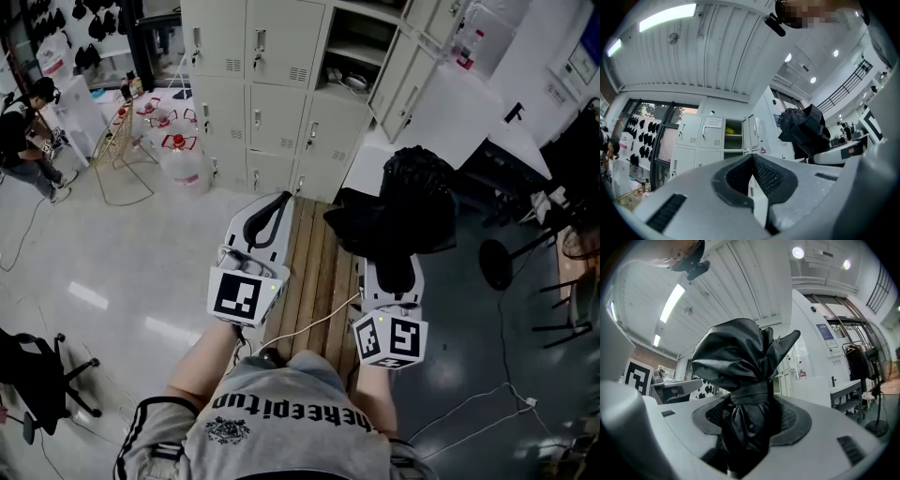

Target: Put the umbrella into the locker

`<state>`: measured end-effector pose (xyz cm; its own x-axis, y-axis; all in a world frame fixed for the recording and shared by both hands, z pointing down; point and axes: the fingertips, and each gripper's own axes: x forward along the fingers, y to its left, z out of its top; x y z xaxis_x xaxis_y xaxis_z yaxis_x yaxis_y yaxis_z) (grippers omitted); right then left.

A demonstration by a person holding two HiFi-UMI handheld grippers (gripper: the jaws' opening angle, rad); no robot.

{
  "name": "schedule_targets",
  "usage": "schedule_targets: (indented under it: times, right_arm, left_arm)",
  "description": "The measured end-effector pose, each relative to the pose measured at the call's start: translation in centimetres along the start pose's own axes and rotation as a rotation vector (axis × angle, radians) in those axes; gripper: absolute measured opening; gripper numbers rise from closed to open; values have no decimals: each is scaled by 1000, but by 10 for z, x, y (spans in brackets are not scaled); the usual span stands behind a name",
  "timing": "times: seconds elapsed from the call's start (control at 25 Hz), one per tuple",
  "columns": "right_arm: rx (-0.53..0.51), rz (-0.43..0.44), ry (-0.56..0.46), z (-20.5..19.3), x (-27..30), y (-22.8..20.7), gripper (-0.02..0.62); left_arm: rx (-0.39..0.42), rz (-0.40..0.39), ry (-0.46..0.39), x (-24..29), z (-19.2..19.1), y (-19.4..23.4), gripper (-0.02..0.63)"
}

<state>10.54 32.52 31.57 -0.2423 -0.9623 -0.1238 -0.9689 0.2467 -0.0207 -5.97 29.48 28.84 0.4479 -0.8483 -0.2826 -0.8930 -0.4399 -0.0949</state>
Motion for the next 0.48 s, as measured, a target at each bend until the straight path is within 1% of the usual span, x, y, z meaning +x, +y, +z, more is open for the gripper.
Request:
schedule_targets:
  times: [0.08,0.32,0.48]
  right_arm:
    - [0,4,1,-1,6,5,247]
    - [9,0,18,-4,23,8,247]
    - [14,-7,21,-6,37,6,247]
  left_arm:
    - [-3,-2,-10,3,-1,6,3]
    - [-21,-6,-5,12,-9,20,3]
    - [-50,7,-4,19,-14,34,3]
